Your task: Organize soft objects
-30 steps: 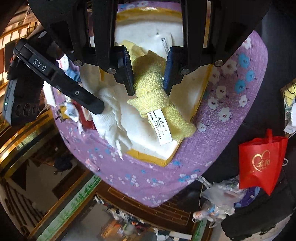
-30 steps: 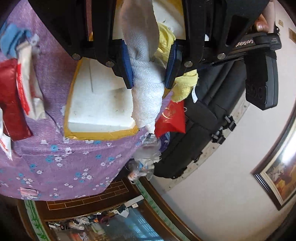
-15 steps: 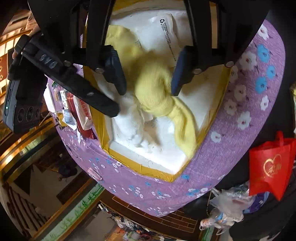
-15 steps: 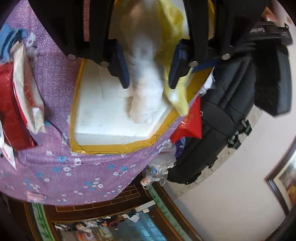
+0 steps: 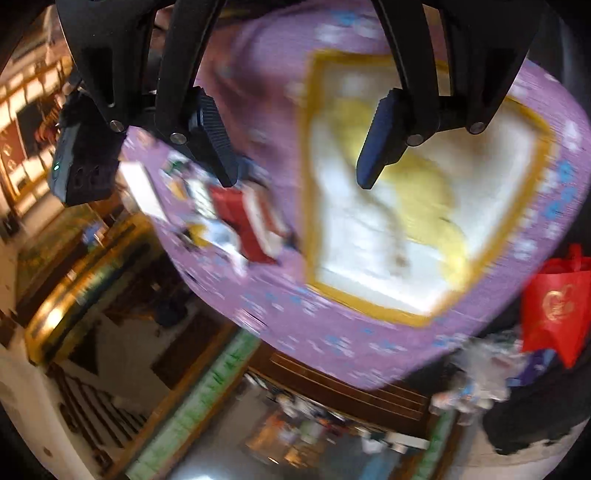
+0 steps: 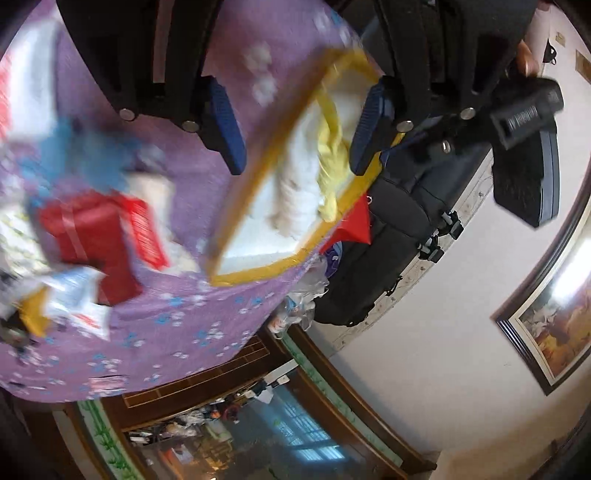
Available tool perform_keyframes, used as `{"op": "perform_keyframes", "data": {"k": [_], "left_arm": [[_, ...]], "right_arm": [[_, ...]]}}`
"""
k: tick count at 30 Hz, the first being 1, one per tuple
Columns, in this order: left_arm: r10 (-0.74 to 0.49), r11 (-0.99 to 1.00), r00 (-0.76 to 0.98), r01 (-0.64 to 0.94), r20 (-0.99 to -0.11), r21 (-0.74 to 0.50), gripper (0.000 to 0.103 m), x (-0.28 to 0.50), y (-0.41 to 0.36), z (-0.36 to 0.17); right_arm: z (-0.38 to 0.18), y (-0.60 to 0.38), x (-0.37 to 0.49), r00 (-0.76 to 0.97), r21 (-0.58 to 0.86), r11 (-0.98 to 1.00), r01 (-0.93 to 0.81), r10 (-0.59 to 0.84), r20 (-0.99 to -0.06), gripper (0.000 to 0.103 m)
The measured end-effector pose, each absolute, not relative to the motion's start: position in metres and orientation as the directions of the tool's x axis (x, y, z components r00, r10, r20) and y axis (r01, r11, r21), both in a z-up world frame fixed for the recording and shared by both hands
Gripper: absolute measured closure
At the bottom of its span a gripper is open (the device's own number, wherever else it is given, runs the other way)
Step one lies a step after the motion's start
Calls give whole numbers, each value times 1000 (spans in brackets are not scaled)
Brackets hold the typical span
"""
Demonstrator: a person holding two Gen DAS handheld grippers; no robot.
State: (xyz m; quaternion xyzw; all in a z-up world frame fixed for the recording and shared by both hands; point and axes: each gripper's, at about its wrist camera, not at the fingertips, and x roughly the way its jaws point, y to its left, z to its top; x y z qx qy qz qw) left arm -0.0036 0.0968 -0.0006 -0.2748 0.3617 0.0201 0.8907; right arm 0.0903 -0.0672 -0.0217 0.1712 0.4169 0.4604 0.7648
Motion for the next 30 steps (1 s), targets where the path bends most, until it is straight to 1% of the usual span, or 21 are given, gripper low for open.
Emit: {"op": "perform_keyframes", "data": {"k": [2, 4, 5, 10, 13, 18, 25, 30], "left_arm": [[-209, 858, 719, -190, -663, -477, 36, 7, 72, -2], [-232, 868, 692, -170, -684, -467, 36, 19, 51, -6], [-247, 870, 680, -157, -690, -467, 36, 23, 42, -9], [-288, 886, 641, -103, -711, -452, 36, 36, 5, -17], [-288, 891, 630, -100, -721, -443, 36, 39, -4, -19], [-285, 896, 623, -96, -728, -433, 36, 43, -7, -22], [-280, 892, 616, -117, -737, -437, 36, 45, -2, -31], [-286, 889, 610, -121, -739, -443, 36, 48, 1, -36]], "right_arm": [[-22, -93, 85, 242, 646, 529, -550, 842, -483, 40], [-21, -116, 80, 270, 636, 552, -540, 829, -490, 36], [-22, -133, 77, 288, 630, 569, -528, 818, -497, 35], [-33, -181, 76, 343, 610, 644, -462, 763, -547, 35], [-37, -204, 80, 417, 562, 712, -422, 703, -577, 35], [-44, -210, 91, 475, 495, 782, -379, 624, -621, 35], [-60, -189, 114, 453, 426, 818, -386, 570, -686, 35], [-69, -166, 107, 494, 273, 874, -402, 459, -739, 35]]}}
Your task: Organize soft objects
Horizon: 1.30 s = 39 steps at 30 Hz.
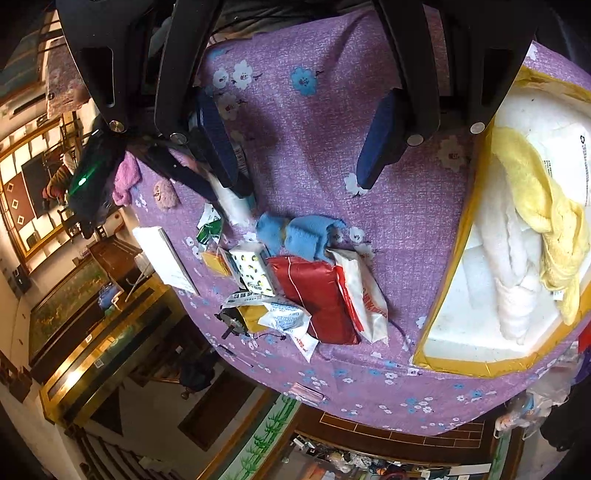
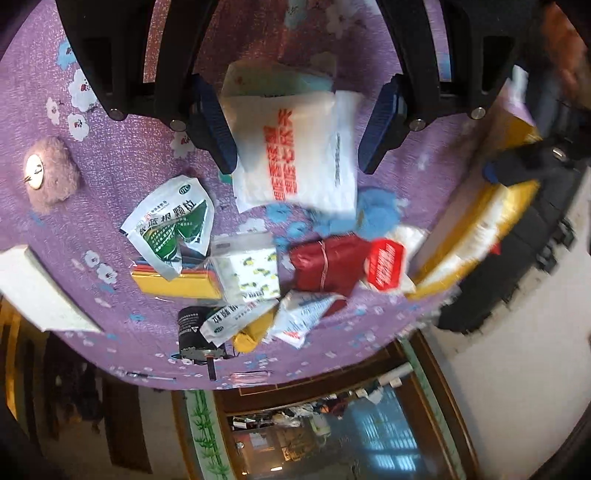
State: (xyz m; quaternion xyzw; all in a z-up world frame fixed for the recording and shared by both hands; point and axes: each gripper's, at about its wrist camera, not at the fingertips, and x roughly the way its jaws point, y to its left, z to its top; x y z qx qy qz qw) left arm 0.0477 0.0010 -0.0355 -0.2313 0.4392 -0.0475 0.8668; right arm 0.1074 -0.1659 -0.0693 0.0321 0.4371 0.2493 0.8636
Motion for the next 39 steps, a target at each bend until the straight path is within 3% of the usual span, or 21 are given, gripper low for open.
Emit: {"op": "perform_keyframes", "data": {"k": [5, 7, 9, 13, 18, 25, 27, 31, 39], "left_arm": [[-283, 907, 600, -86, -748, -413, 36, 67, -4, -35], [-280, 918, 587, -68, -759, -391, 36, 79, -11, -38], [-274, 930, 571, -46, -774, -364, 36, 94, -18, -43], [-226, 958, 552, -23, -803, -285, 36, 130, -30, -50], [-255, 957, 497, 9, -830, -289, 36, 157, -34, -70], [-459, 878, 378, 54, -804, -476, 36, 116, -26, -65], [-435, 893, 402, 82, -805, -442, 36, 107, -27, -53], [-285, 958, 498, 120, -819, -260, 36, 115, -32, -42], [-272, 962, 451, 131, -850, -238, 36, 131, -39, -77]], "right_arm": [[-72, -174, 103, 528, 259, 886, -385, 441, -726, 36], [-70, -180, 105, 527, 293, 882, -368, 458, -716, 45], [-68, -189, 105, 533, 332, 872, -360, 484, -694, 47], [-65, -195, 105, 546, 345, 873, -344, 485, -683, 76], [-56, -200, 100, 576, 339, 871, -355, 490, -655, 94], [-51, -204, 95, 576, 358, 852, -381, 522, -629, 95], [-51, -205, 96, 571, 384, 841, -382, 541, -618, 96], [-51, -205, 96, 566, 393, 839, -375, 543, -620, 96], [-50, -210, 94, 562, 406, 839, -363, 545, -622, 95]]}}
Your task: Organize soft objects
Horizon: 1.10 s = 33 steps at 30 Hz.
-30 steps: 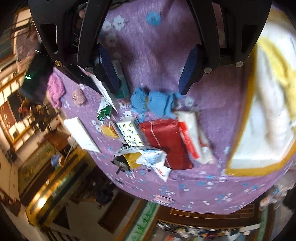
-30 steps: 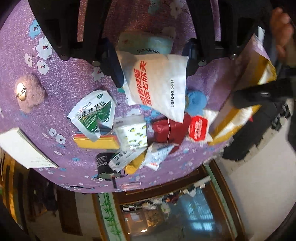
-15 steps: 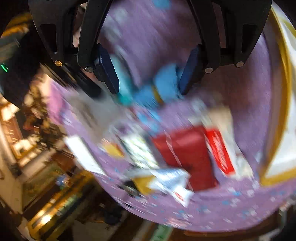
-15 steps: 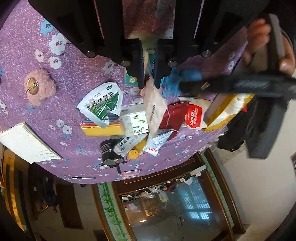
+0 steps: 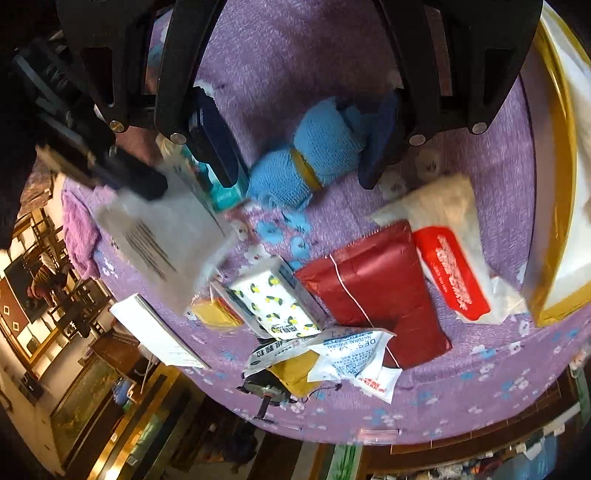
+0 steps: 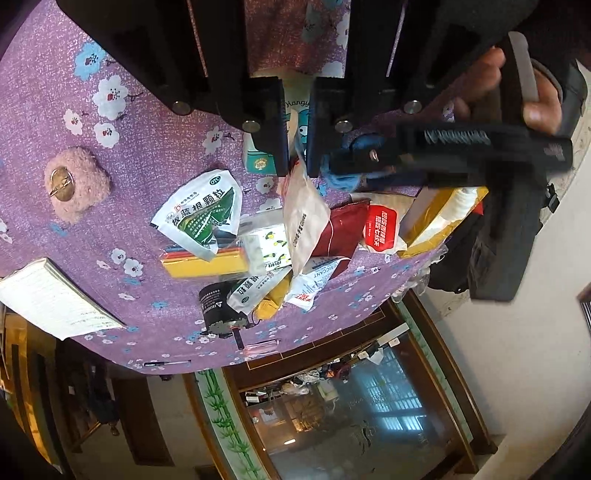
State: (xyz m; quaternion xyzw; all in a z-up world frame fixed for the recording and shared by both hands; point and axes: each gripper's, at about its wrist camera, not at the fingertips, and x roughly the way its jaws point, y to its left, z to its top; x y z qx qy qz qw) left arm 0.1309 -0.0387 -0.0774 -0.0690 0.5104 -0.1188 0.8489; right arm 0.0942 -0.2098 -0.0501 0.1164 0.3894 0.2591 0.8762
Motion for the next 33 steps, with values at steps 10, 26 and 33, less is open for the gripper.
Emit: {"op": "perform_keyframes", "data": {"k": [10, 26, 33], "left_arm": [[-263, 963, 502, 83, -824, -257, 68, 116, -26, -79], [-266, 958, 533, 52, -803, -283, 85, 120, -34, -79], [-318, 914, 569, -28, -758, -405, 96, 109, -5, -70]], "right_arm": [[-53, -201, 99, 562, 396, 842, -366, 539, -627, 99], [-44, -163, 141, 493, 350, 827, -439, 547, -676, 90], [-34, -171, 132, 515, 373, 823, -430, 562, -647, 102]]}}
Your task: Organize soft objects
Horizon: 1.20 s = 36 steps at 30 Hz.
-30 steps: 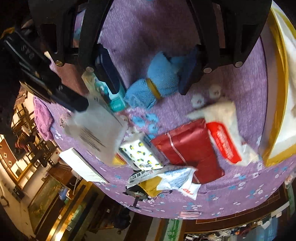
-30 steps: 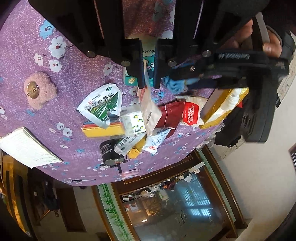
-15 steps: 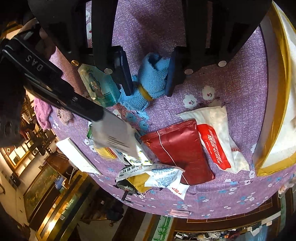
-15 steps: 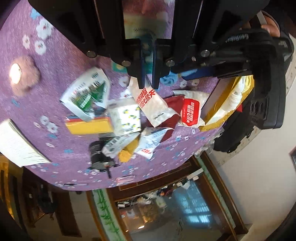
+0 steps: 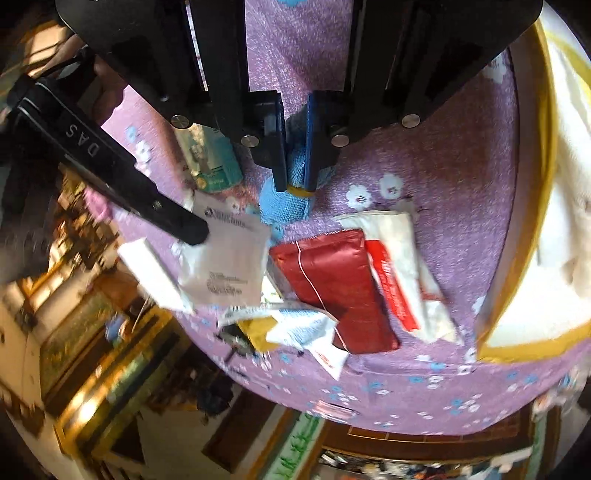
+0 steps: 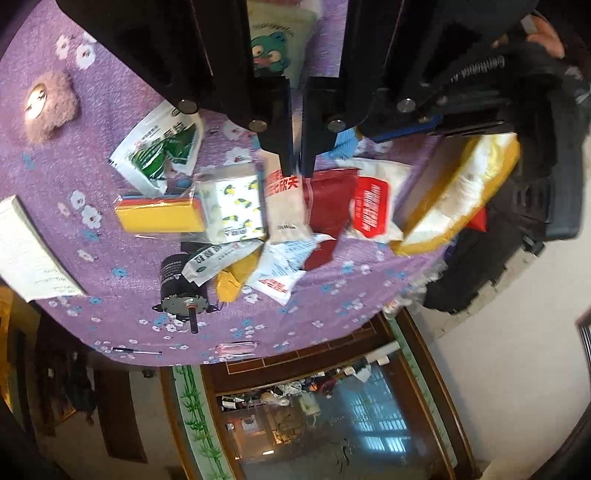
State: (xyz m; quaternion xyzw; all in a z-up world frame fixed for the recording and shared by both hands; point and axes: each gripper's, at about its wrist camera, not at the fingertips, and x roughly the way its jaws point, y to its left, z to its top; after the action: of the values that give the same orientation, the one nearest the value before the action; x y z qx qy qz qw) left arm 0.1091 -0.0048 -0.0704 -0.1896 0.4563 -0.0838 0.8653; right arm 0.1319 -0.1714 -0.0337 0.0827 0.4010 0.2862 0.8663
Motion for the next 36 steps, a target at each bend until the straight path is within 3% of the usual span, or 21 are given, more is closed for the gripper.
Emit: {"op": "perform_keyframes", "data": {"k": [9, 17, 22, 25, 26, 27, 28, 29, 30, 36], "left_arm": [[-322, 842, 676, -115, -663, -527, 96, 65, 45, -26], [-117, 792, 778, -301, -617, -530, 96, 13, 129, 22], [-97, 739, 771, -368, -629, -564, 96, 4, 165, 8], [-121, 730, 769, -360, -628, -581, 96, 6, 167, -2], [-136, 725, 772, -349, -620, -594, 96, 4, 167, -4], [-149, 722, 774, -340, -615, -603, 96, 5, 167, -6], [-161, 721, 774, -332, -613, -608, 96, 7, 164, -8], [-167, 721, 774, -327, -611, -611, 96, 9, 163, -9], [-172, 720, 775, -322, -608, -615, 96, 8, 165, -10], [-189, 722, 776, -305, -601, -621, 96, 9, 164, -9]], "right_arm": [[4, -158, 112, 484, 464, 727, -507, 685, -544, 103], [26, -95, 115, 334, 571, 551, -609, 831, -446, 103], [25, -61, 122, 293, 564, 506, -652, 855, -429, 102], [-1, -59, 118, 262, 541, 540, -645, 821, -507, 100], [-14, -61, 116, 240, 543, 550, -635, 808, -538, 97], [-24, -61, 113, 225, 539, 564, -626, 792, -567, 81], [-35, -62, 110, 208, 534, 583, -612, 771, -602, 53], [-49, -64, 108, 196, 544, 603, -584, 755, -626, 41], [-54, -67, 106, 197, 552, 609, -569, 754, -627, 35], [-73, -43, 99, 171, 475, 683, -554, 652, -738, 35]]}}
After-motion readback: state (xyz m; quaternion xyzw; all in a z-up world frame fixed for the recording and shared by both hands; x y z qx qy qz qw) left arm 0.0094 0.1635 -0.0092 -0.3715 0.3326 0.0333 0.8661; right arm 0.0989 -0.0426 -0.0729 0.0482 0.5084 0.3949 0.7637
